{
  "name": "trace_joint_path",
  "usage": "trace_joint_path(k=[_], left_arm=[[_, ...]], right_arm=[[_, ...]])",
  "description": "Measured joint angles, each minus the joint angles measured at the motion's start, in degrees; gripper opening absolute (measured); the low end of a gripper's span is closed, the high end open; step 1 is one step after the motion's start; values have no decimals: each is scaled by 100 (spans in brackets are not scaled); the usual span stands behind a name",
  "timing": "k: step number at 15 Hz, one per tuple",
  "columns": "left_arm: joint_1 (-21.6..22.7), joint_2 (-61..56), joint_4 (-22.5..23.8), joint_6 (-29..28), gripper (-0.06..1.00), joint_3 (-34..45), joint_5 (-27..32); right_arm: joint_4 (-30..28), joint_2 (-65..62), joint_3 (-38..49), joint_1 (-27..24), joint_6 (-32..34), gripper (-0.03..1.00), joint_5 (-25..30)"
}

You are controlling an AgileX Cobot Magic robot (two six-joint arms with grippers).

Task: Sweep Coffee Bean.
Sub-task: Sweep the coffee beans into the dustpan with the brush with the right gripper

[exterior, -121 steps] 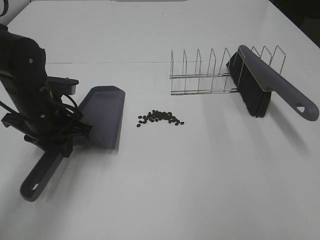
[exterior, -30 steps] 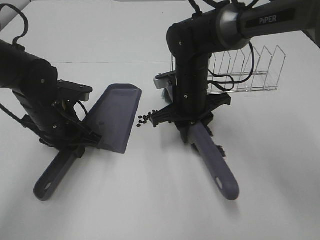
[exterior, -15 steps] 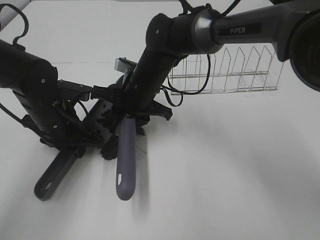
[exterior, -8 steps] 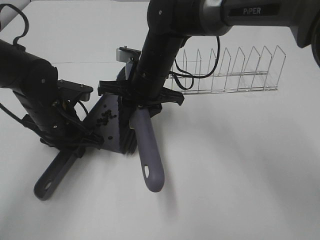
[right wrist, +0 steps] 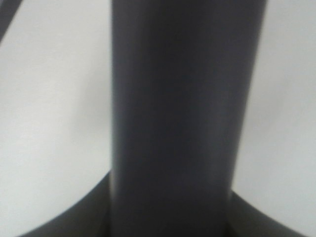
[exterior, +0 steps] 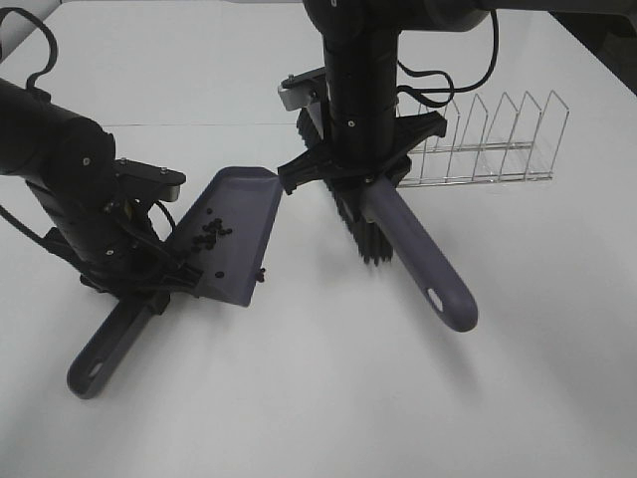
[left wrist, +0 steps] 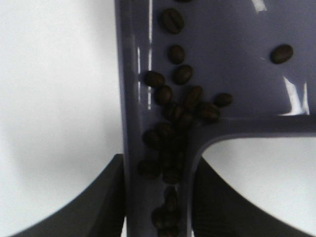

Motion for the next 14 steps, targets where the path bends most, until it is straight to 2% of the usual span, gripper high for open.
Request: trace_joint_path(k=[4,7,10,12,14], left_arm=[[0,0,0,0,31,0,0],[0,0,0,0,31,0,6],[0,0,0,0,31,0,6],[0,0,0,0,31,0,6],[0,0,0,0,31,0,6]], right_arm=[[-1117,120,0,0,6,28,6],[-1157,378,0,0,-6,28,6],[-596,670,0,6,34,28,-23],[-11,773,0,29,57,28,-384],[871,871,0,29,57,28,-905]])
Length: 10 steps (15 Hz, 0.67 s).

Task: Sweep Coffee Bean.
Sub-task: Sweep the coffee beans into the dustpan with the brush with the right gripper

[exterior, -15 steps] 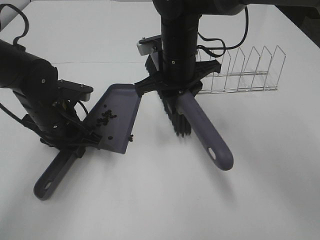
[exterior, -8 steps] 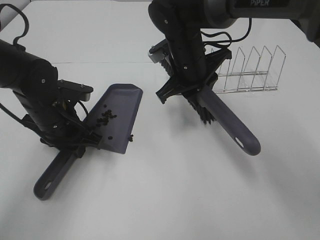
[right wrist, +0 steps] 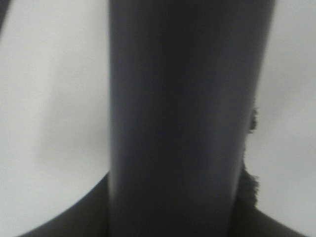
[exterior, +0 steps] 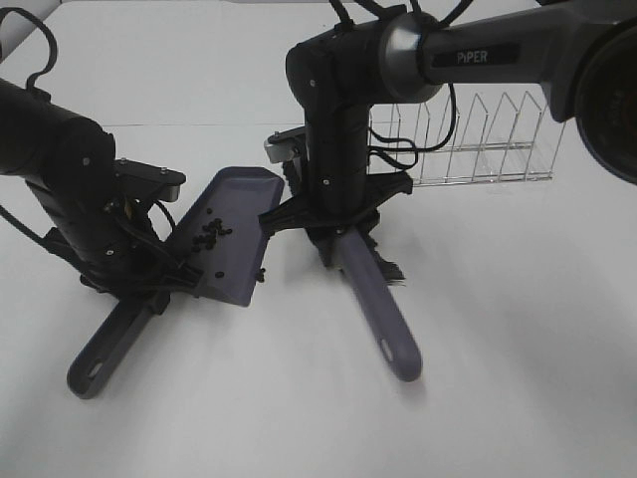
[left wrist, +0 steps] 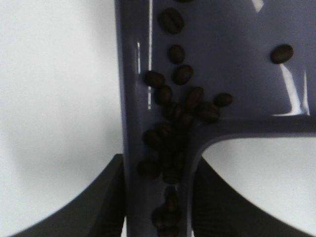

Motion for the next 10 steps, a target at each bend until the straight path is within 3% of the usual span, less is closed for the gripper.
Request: trace_joint_path(k=[2,5,7,10], left_arm=[[0,0,0,0,31,0,0],[0,0,-17,0,31,0,0],[0,0,-23,0,31,0,0],[0,0,-23,17,31,0,0]], right_arm=[[1232,103,-6,0,-183,28,-579],[2687,160,-11,0,-773,28,-900],[3174,160,-17,0,-1100,28,-945],[3289,138,-97,0,-1209,28,-968]])
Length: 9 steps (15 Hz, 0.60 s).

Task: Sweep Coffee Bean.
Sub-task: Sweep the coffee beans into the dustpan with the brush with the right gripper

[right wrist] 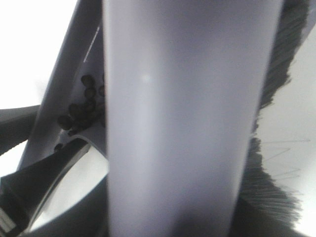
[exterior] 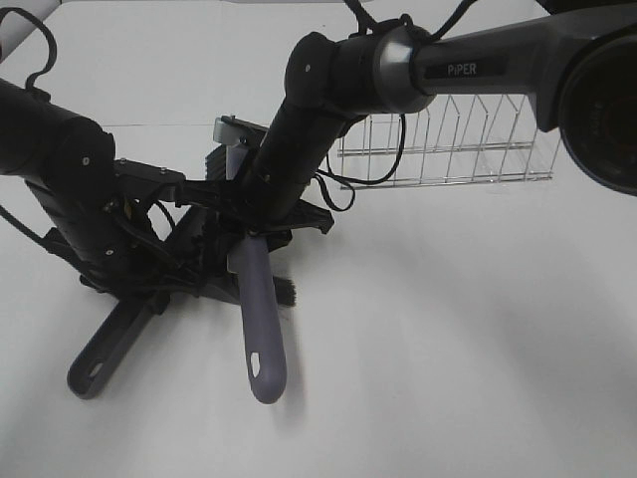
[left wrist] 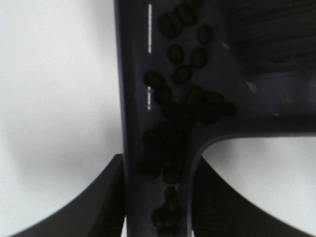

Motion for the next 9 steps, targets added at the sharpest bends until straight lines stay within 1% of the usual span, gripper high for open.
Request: trace_joint_path(k=[2,5,7,9], left_arm=[[0,0,0,11,31,0,0],[0,0,0,46,31,0,0],[0,0,0,46,31,0,0],[0,0,0,52,31,0,-6]], right_arm=[[0,-11,-189,0,-23,28,23],[172,-23,-516,0,-29,28,40],[-17,-23,-705,0,-29,28,201],[-355,-23,-940,0,-17,28,435]])
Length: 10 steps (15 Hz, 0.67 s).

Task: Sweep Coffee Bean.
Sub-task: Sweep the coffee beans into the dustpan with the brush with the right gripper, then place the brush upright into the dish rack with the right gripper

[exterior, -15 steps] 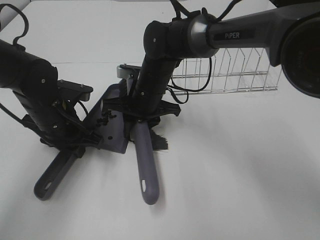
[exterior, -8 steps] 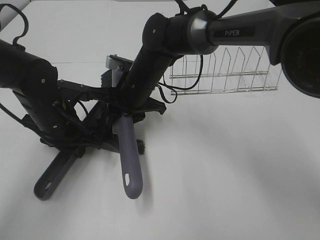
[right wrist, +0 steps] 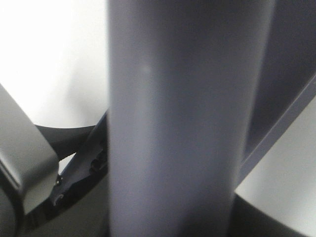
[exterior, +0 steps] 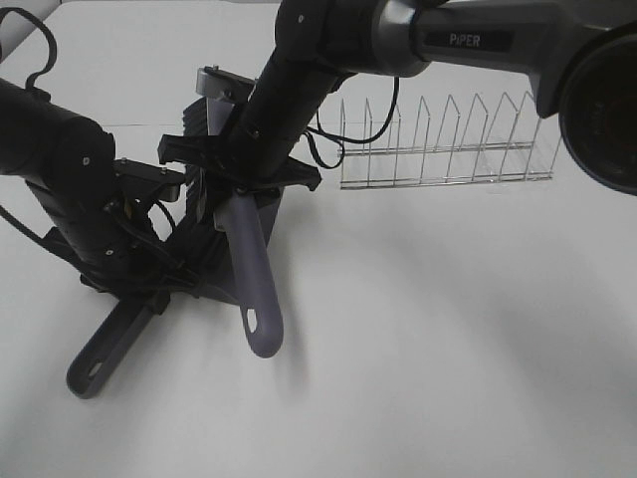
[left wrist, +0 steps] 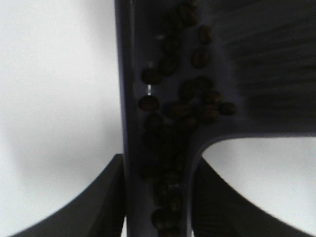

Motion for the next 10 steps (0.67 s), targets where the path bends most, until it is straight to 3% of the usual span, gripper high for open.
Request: trace_joint_path(k=[3,6,10], left_arm=[[0,0,0,0,31,0,0],[0,0,0,0,31,0,0],[0,0,0,0,31,0,0]], right_arm=[[-728,0,-544,0,223,28,602],[-1862,0,-1117,-6,498,28,1329],[-2538,-57,-1587,-6,544,28,1450]])
